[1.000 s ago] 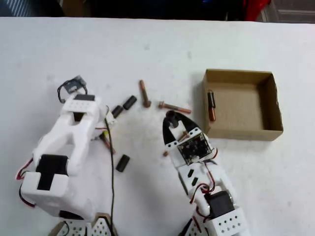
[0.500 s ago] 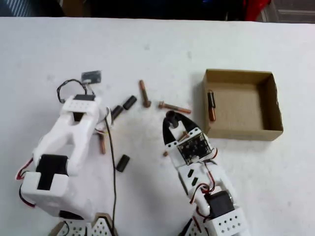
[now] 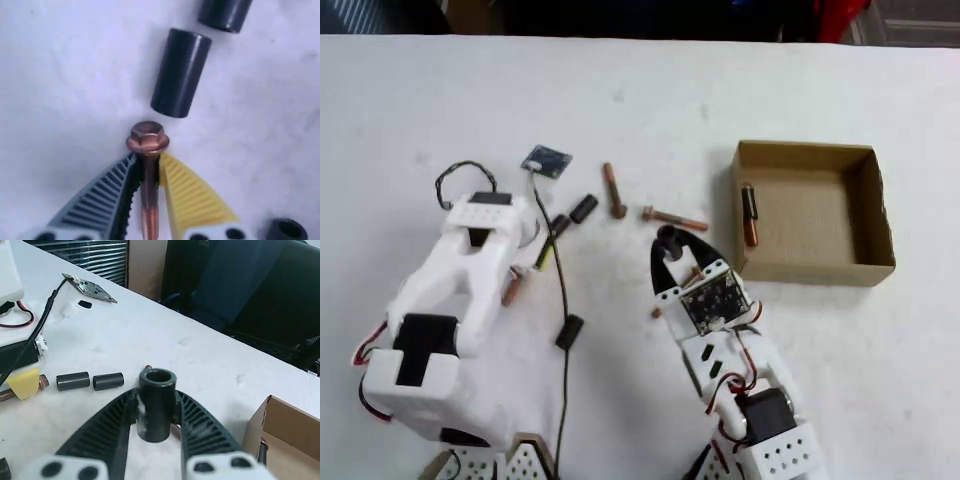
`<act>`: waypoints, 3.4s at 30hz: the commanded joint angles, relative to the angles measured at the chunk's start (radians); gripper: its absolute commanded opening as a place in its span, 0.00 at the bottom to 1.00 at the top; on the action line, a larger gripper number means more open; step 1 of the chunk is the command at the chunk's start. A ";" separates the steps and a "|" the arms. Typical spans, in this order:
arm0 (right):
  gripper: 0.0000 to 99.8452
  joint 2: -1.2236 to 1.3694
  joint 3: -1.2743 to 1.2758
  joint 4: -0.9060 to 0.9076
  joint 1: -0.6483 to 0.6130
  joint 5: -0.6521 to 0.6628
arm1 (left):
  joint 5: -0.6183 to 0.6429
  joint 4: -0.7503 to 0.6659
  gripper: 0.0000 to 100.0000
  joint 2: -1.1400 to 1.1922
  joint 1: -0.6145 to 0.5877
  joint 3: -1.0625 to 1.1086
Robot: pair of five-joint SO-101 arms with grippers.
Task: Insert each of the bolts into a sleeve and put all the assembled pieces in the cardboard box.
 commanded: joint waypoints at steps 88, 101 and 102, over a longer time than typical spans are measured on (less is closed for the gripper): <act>0.02 -0.015 0.009 -0.131 -0.320 -0.176 | 0.454 -0.382 0.02 -1.641 0.386 0.471; 0.02 -0.013 0.009 -0.122 -0.318 -0.175 | 0.450 -0.354 0.02 -1.641 0.453 0.471; 0.02 -0.012 0.009 -0.122 -0.318 -0.175 | 0.450 -0.354 0.02 -1.641 0.453 0.471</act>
